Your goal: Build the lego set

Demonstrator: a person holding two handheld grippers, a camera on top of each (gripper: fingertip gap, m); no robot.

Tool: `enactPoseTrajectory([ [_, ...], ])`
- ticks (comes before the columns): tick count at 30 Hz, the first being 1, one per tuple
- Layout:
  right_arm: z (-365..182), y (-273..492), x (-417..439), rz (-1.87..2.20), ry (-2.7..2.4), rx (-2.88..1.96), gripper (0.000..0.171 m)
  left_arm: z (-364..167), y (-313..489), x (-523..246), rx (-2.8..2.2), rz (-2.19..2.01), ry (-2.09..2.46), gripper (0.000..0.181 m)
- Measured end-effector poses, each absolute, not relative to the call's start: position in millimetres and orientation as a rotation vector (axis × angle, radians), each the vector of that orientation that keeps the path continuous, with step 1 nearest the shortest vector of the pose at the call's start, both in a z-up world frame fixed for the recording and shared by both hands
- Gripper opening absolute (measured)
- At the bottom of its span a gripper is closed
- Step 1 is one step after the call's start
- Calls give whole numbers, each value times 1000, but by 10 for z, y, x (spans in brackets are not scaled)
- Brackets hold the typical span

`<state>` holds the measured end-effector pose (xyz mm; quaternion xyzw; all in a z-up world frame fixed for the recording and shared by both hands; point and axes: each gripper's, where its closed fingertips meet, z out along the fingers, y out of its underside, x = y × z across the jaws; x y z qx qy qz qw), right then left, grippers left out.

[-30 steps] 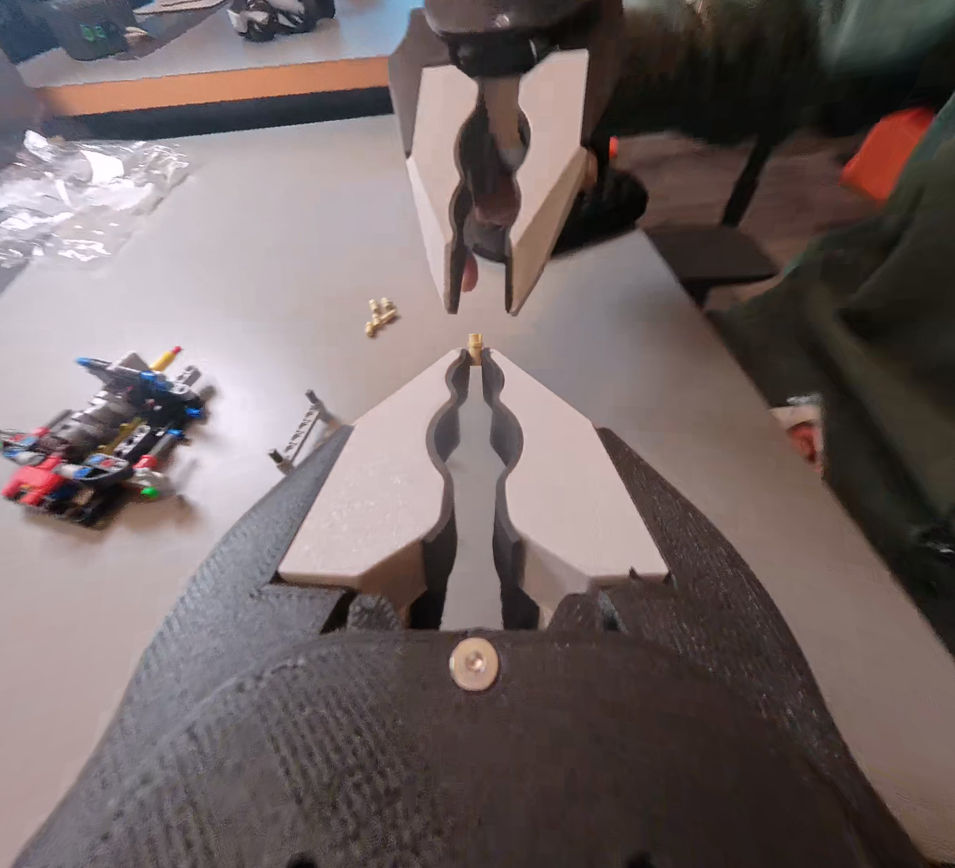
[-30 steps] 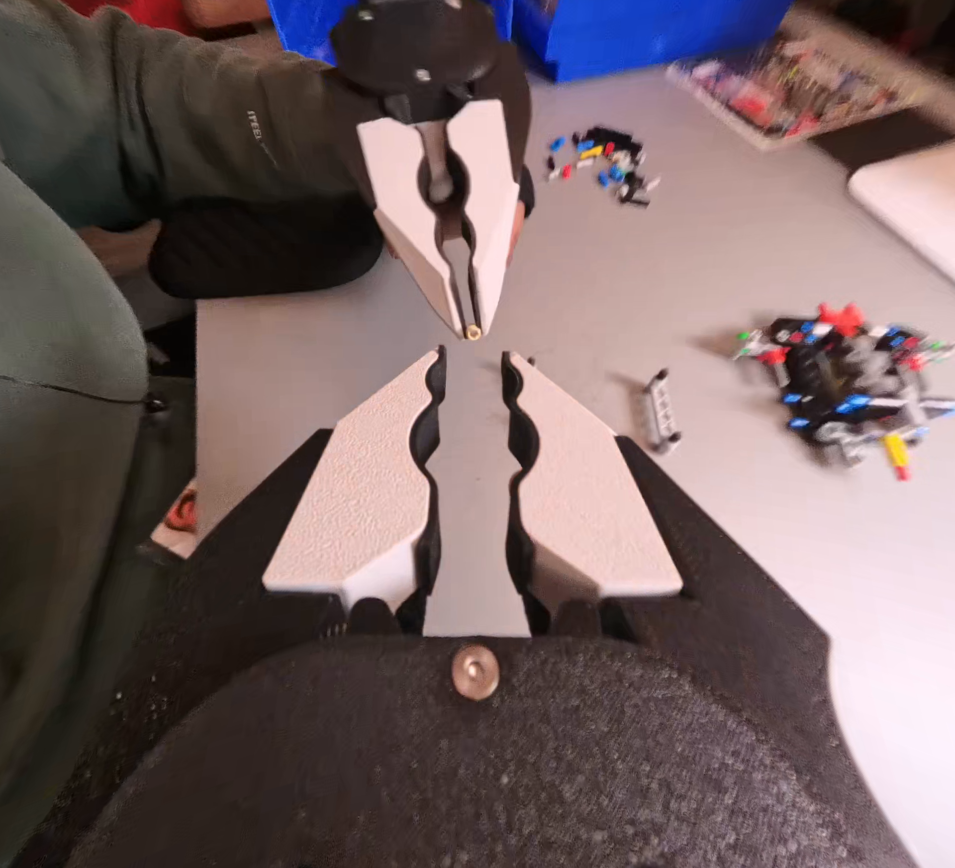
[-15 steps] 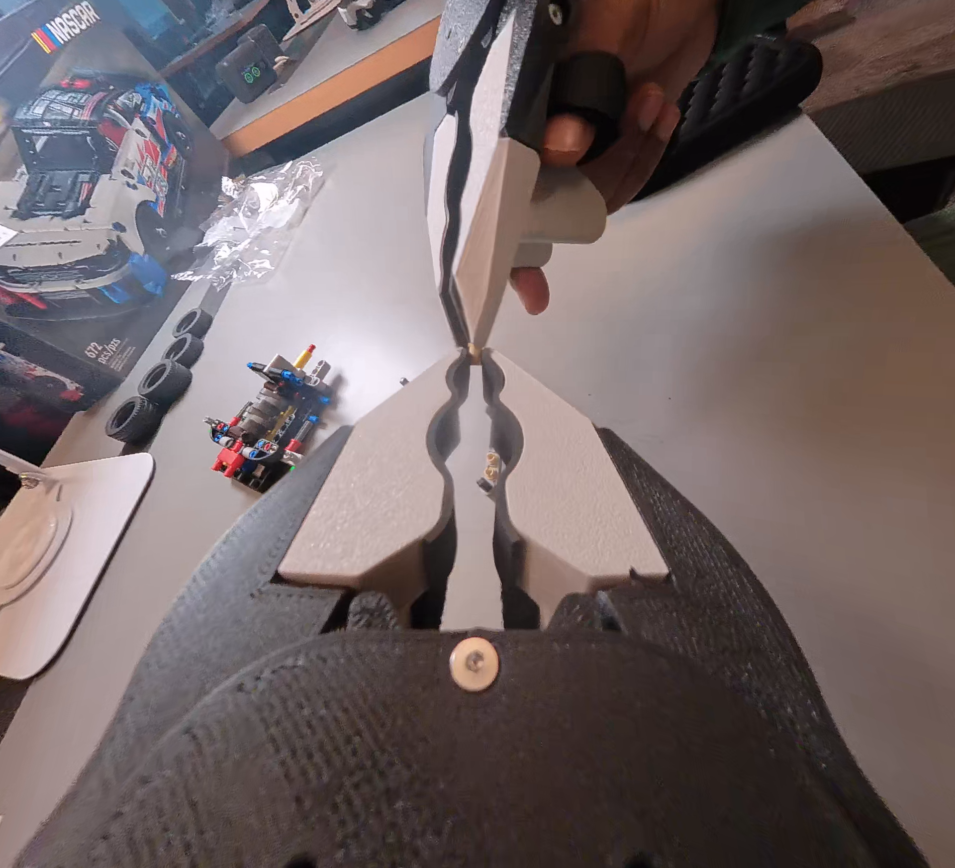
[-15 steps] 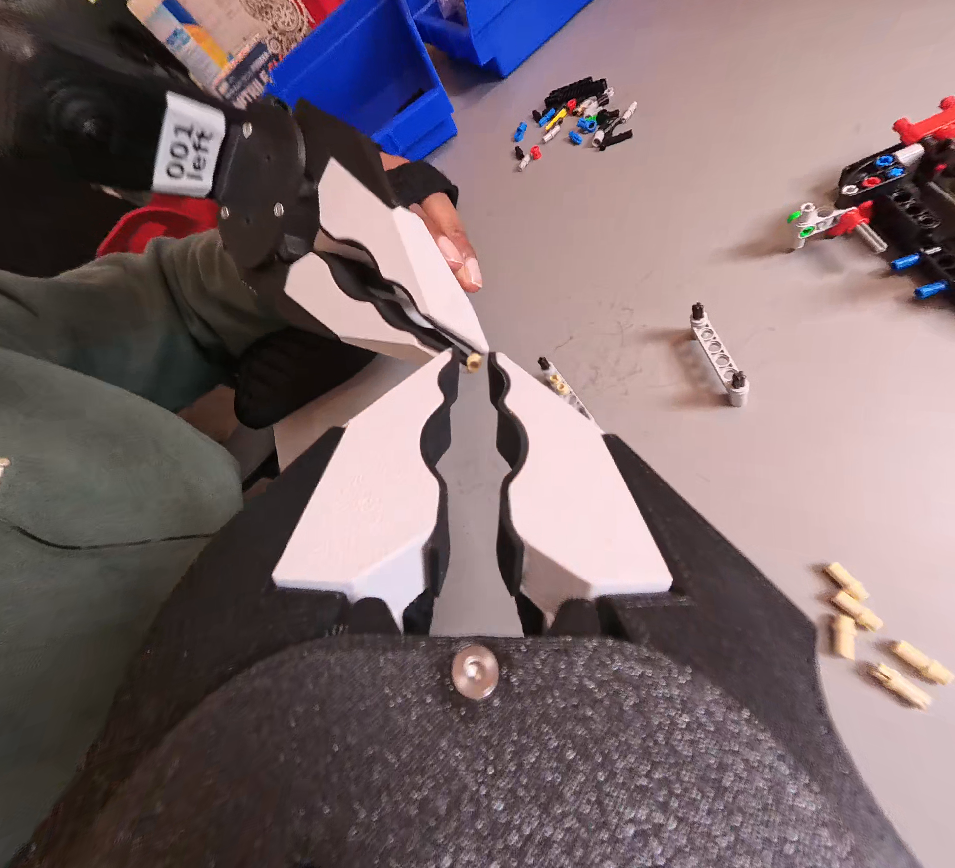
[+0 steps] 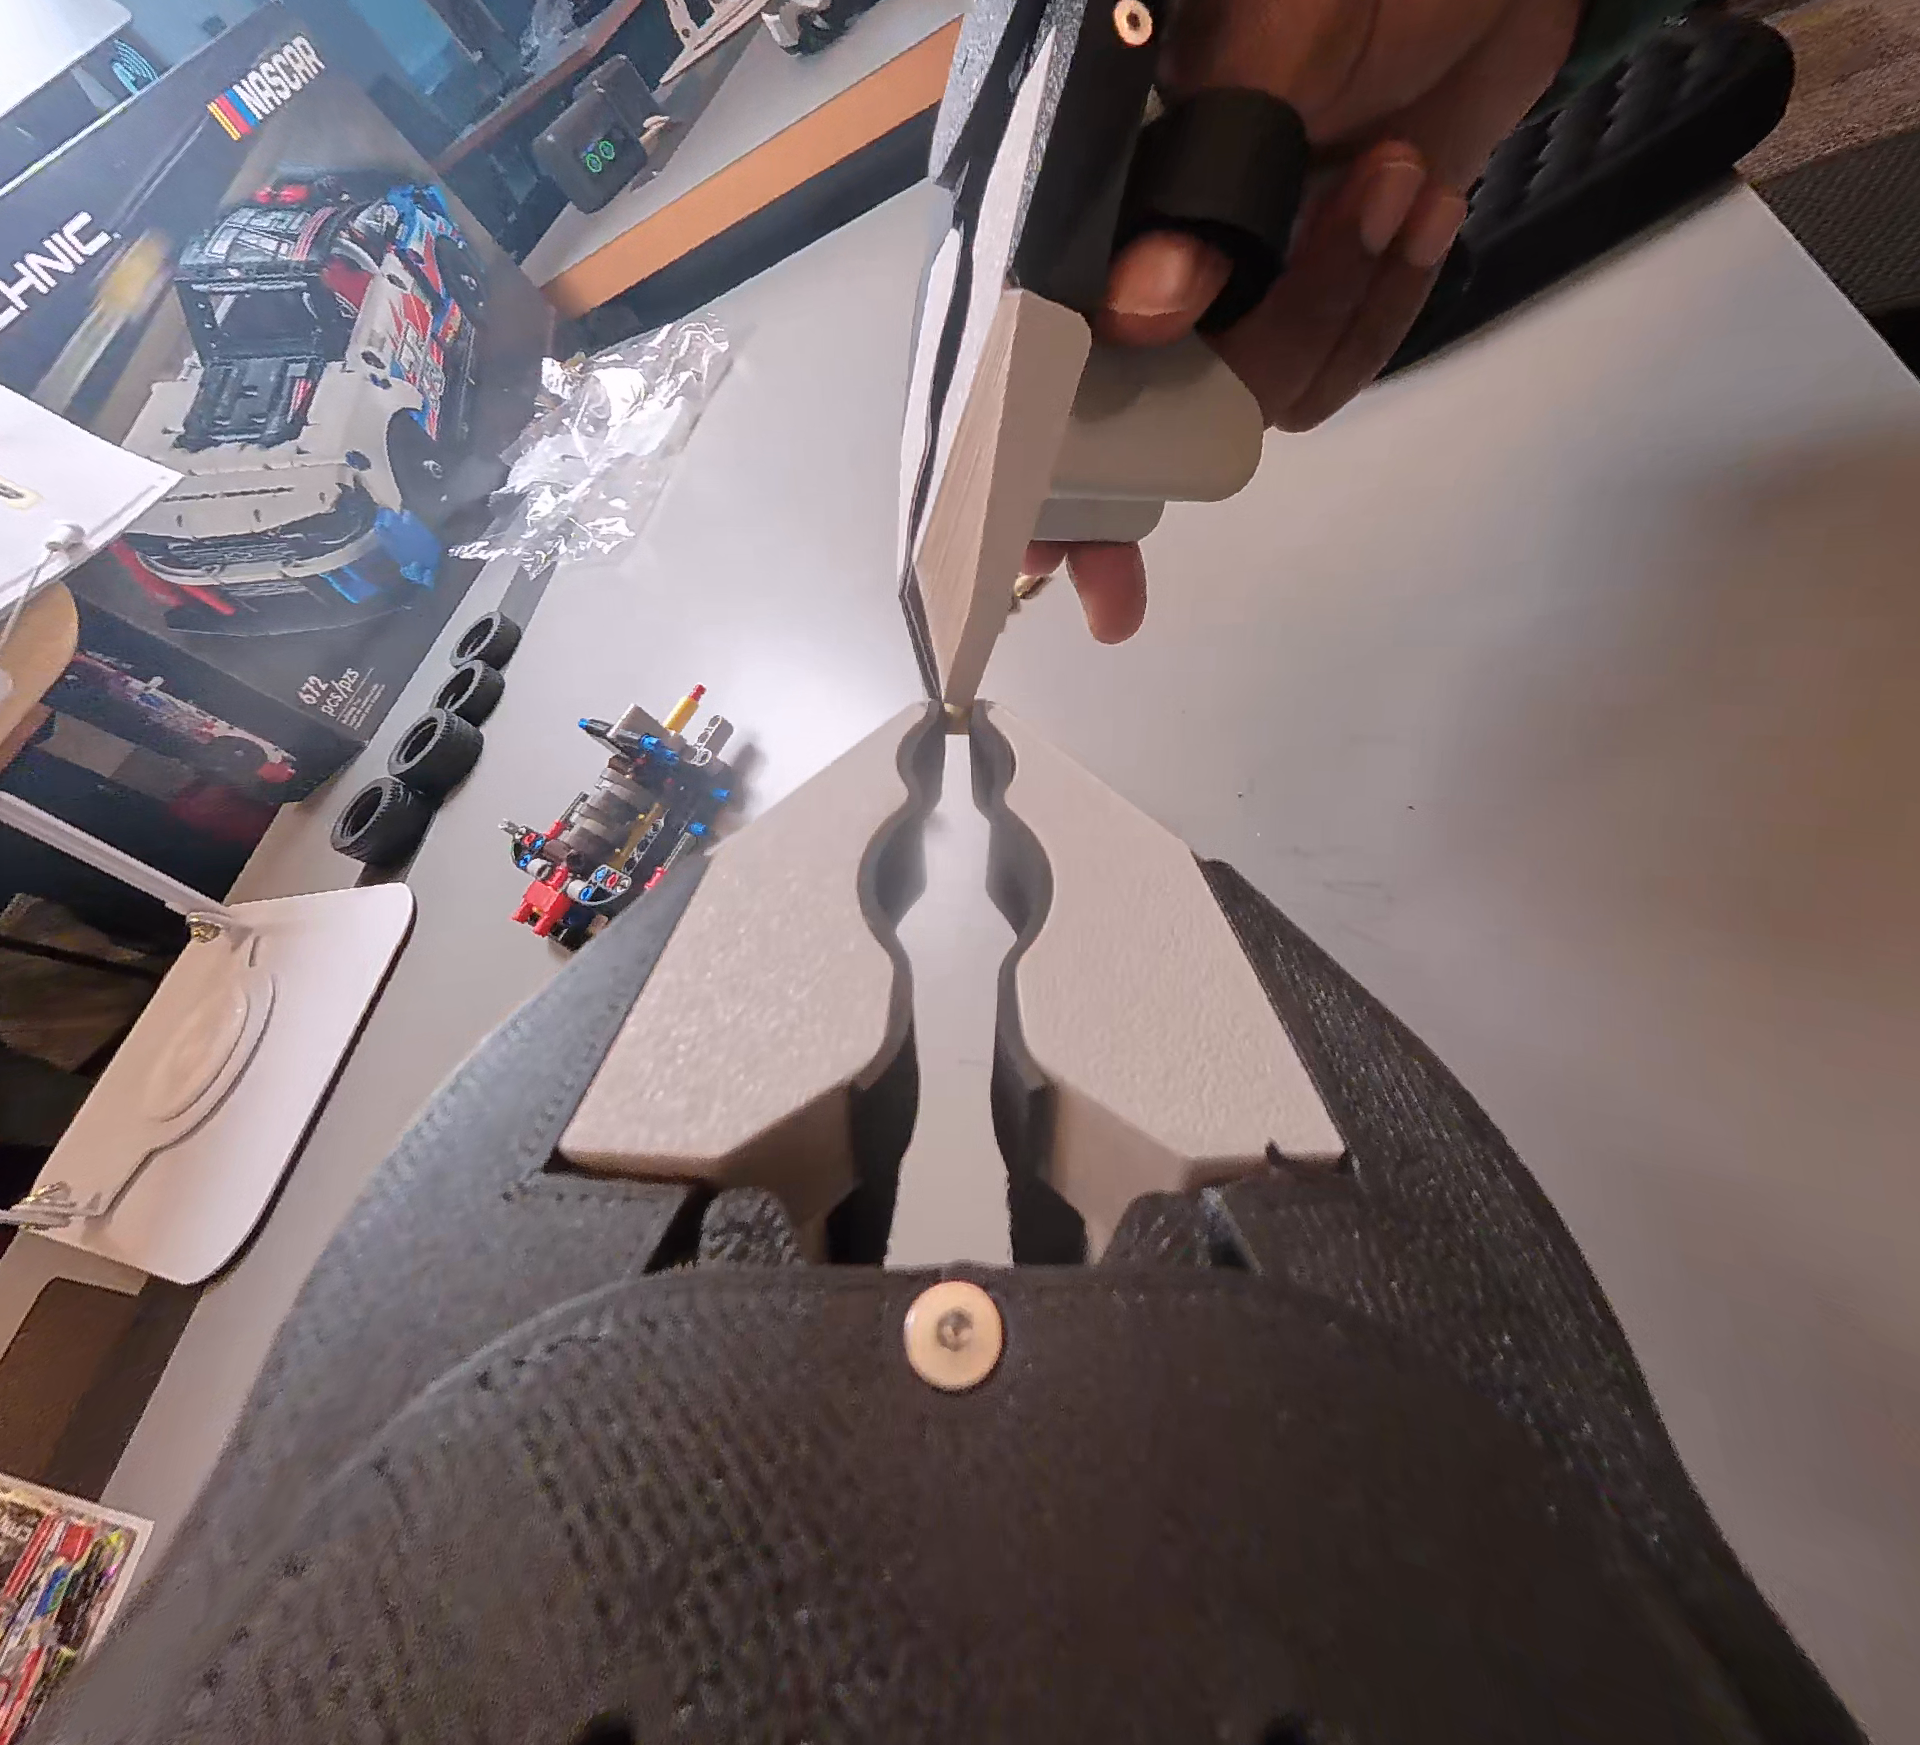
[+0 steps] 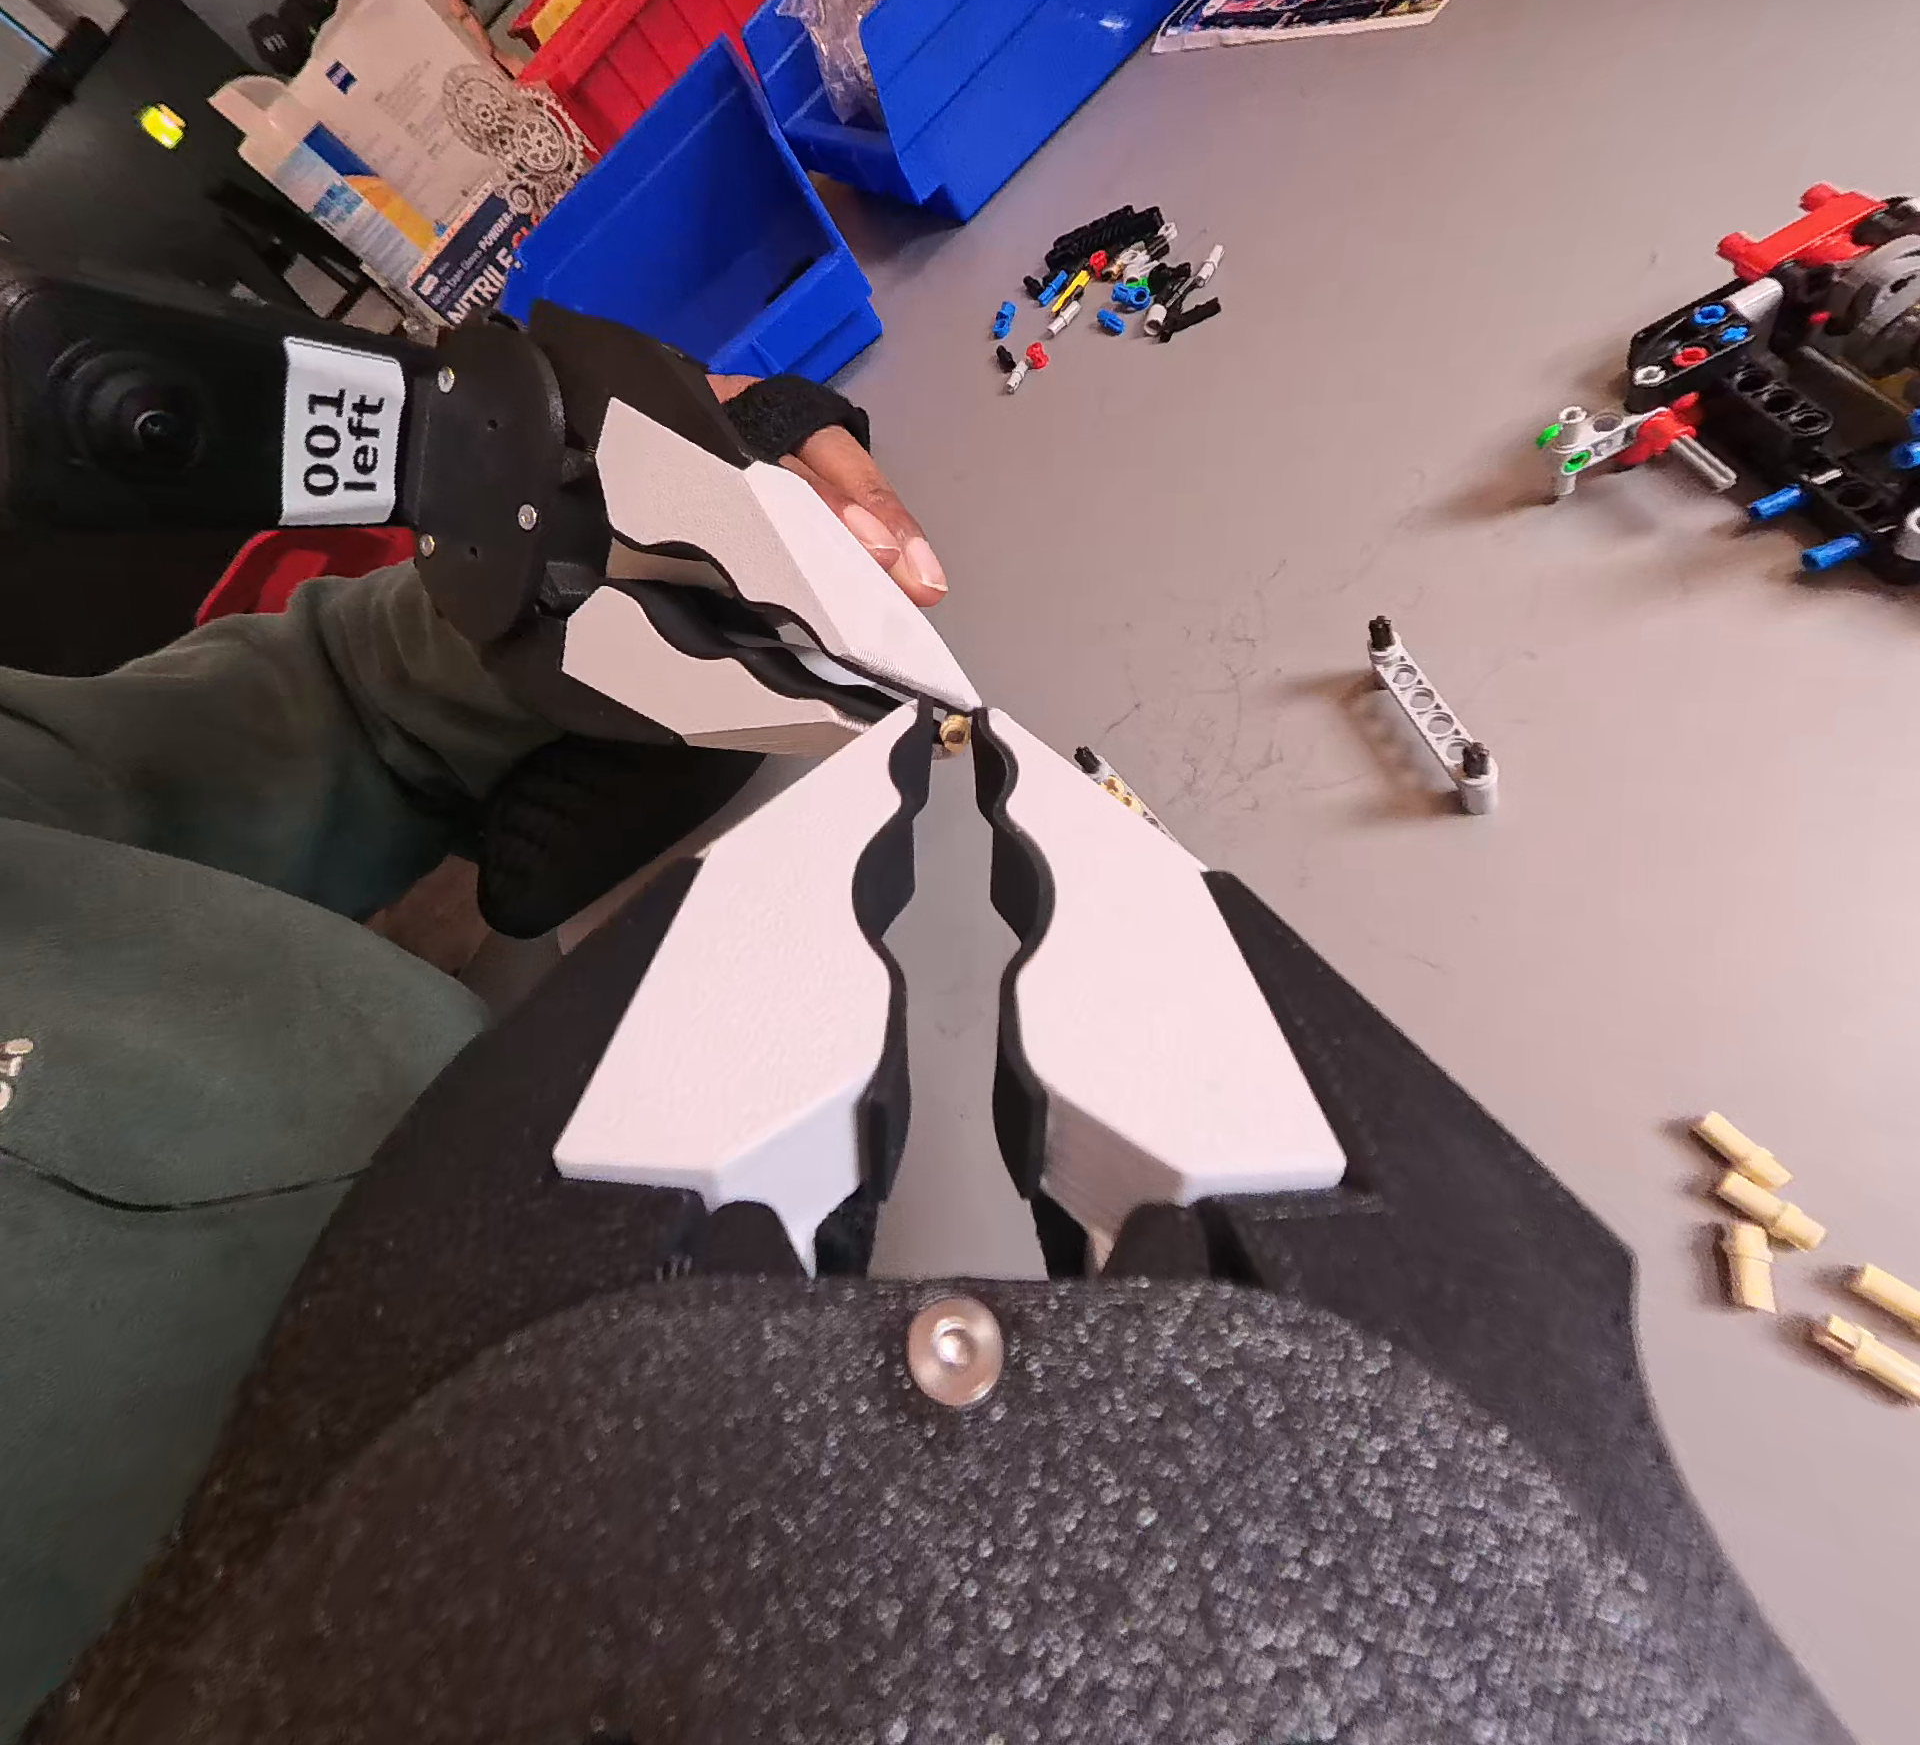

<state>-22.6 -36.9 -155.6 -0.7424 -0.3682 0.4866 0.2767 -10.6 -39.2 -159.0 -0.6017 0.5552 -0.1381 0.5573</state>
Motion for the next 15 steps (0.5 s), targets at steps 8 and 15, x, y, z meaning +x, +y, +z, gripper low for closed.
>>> enactPoseTrajectory([
  [8,-1554,-339,-228,1323,-921,-2009,6,-1580,-360,-119,-1415,-269,1296,2],
  [15,-1573,-322,-232,1363,-830,-2043,6,-1589,-337,-131,-1408,-202,1295,3],
])
